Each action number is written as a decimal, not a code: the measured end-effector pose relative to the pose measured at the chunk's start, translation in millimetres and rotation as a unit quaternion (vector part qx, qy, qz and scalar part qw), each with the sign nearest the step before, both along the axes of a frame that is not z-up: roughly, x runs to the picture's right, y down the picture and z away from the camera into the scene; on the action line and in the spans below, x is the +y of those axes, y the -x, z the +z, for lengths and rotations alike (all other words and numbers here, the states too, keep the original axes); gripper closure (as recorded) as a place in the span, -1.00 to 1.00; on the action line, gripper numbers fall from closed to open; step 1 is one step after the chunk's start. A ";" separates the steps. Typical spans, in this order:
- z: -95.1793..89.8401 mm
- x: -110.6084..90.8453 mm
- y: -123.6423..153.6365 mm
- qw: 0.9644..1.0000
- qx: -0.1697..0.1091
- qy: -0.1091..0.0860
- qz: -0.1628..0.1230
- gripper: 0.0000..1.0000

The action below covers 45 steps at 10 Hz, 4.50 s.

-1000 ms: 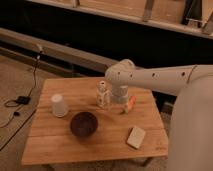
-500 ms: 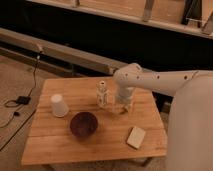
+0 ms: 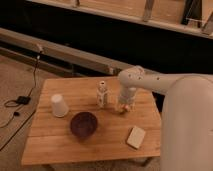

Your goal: Drag the pepper across the table

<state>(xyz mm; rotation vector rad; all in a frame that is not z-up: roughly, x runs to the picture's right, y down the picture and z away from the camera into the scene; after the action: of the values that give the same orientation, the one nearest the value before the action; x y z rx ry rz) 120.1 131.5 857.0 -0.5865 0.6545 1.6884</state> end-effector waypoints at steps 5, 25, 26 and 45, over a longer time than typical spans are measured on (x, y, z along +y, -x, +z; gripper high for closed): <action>20.6 4.9 -3.2 1.000 0.004 0.018 -0.012 -0.30; 33.9 20.0 -13.4 0.999 0.024 0.038 0.021 1.00; 30.0 21.2 -17.7 0.999 0.029 0.039 0.022 1.00; -64.3 84.7 -139.4 0.981 0.117 0.007 0.153 1.00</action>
<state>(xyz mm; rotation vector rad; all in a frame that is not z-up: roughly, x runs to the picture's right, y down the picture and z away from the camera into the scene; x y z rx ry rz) 259.5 216.3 792.7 -0.5212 0.7738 2.0642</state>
